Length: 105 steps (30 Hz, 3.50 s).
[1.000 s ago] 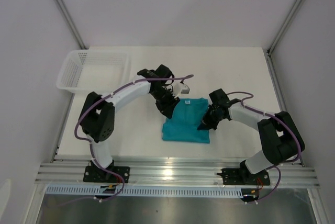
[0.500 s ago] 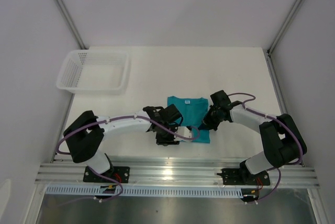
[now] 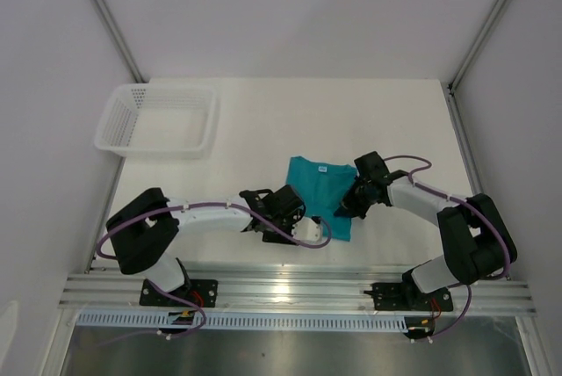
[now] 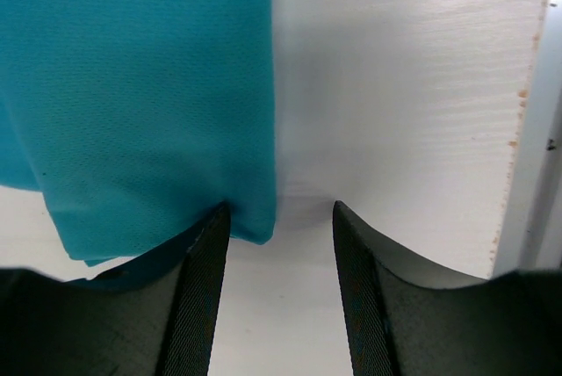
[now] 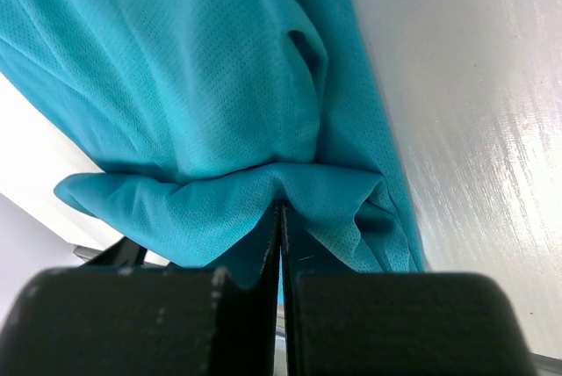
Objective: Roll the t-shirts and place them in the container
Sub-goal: Roll the tshirt
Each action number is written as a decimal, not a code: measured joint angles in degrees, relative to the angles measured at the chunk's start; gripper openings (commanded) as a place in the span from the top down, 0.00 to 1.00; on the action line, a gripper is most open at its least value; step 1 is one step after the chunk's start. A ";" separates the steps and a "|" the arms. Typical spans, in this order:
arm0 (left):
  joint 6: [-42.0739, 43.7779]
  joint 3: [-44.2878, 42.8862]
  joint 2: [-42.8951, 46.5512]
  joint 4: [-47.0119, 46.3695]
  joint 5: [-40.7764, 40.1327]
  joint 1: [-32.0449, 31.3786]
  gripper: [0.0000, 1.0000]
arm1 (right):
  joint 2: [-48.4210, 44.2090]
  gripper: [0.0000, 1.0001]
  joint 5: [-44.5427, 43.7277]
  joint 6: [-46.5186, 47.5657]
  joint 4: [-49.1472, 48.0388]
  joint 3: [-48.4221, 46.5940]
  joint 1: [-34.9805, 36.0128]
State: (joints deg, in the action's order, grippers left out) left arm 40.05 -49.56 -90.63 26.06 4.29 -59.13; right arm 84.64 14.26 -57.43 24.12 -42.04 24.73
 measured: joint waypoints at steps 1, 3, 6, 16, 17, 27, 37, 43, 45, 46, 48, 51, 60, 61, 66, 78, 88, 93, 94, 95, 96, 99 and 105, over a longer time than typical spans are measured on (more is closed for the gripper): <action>0.00 0.09 0.00 -0.63 -0.70 0.00 0.47 | -0.04 1.00 -0.09 0.00 0.00 0.00 0.00; -0.02 0.42 0.00 -1.84 -1.75 0.00 0.47 | -0.24 1.00 -0.31 0.00 0.04 0.02 0.00; 0.02 1.05 0.17 -3.78 -3.13 0.00 0.47 | -0.44 1.00 -0.37 0.02 0.13 0.02 0.00; 2.54 10.43 11.06 -7.78 -0.61 1.68 0.46 | -0.79 1.00 -0.52 0.02 0.46 0.07 0.00; 3.45 11.85 13.07 -8.81 0.20 2.32 0.46 | -0.85 1.00 -0.52 0.02 0.44 0.13 0.00; 9.99 13.90 13.29 -16.46 5.64 4.22 0.43 | -1.60 1.00 -0.52 0.02 0.26 1.09 -0.13; 13.29 10.40 6.14 -15.98 6.40 6.10 0.50 | -1.73 1.00 -0.31 0.07 -0.02 1.86 -1.22; 14.32 9.70 4.42 -15.67 5.42 6.19 0.99 | -1.75 1.00 -0.39 1.53 0.28 1.77 -1.36; 14.40 8.76 3.65 -15.23 4.94 6.21 0.99 | -2.01 0.97 -0.52 2.93 1.11 1.29 -1.33; 14.32 8.00 3.19 -14.64 4.94 6.40 0.99 | -2.51 0.93 -1.03 4.17 1.75 0.92 -0.90; 13.81 6.29 2.23 -13.09 5.09 6.99 0.99 | -4.79 0.82 -3.30 6.69 3.48 -0.02 0.31; 12.74 3.34 1.11 -9.94 6.21 8.92 0.99 | -9.88 0.70 -8.00 10.47 4.83 -0.96 4.72; 9.86 -1.42 1.01 -2.10 10.10 12.13 0.99 | -18.71 0.57 -17.16 3.32 18.12 -0.33 12.20; 9.57 -1.57 1.01 -1.64 10.40 12.17 0.99 | -18.69 0.56 -17.51 2.32 20.09 -0.33 12.04; 7.80 -2.95 0.59 0.98 11.58 12.20 0.99 | -19.21 0.55 -16.28 -4.22 24.24 -0.33 10.67; 4.83 -3.93 0.13 2.82 12.52 12.20 0.99 | -23.28 0.55 -13.09 -28.30 14.47 11.23 14.23; 4.35 -3.93 0.11 2.91 12.52 12.20 0.99 | -22.14 0.55 -17.18 -33.22 9.79 11.43 14.86; 3.63 -4.24 -0.20 3.67 12.81 12.20 0.99 | -21.46 0.55 -17.44 -34.25 7.74 13.46 14.86; 3.45 -4.35 -0.24 3.85 12.90 12.20 0.99 | -21.29 0.55 -17.42 -34.27 7.61 13.77 14.84; 3.41 -4.46 -0.31 3.98 12.92 12.20 0.99 | -21.05 0.55 -17.31 -34.27 7.58 13.97 14.78; 3.34 -4.63 -0.39 4.09 12.94 12.20 0.99 | -20.83 0.55 -17.18 -34.23 7.58 13.97 14.71; 2.91 -4.96 -0.87 4.31 12.94 12.20 0.99 | -20.15 0.55 -16.72 -33.81 7.30 13.97 14.34; 1.90 -5.11 -1.36 4.57 13.03 12.20 0.99 | -18.21 0.63 -15.56 -33.18 5.16 14.36 13.97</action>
State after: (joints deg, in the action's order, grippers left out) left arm 41.95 -54.68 -91.98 30.63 17.32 -46.94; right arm 66.43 -1.30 -90.61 29.28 -27.68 38.70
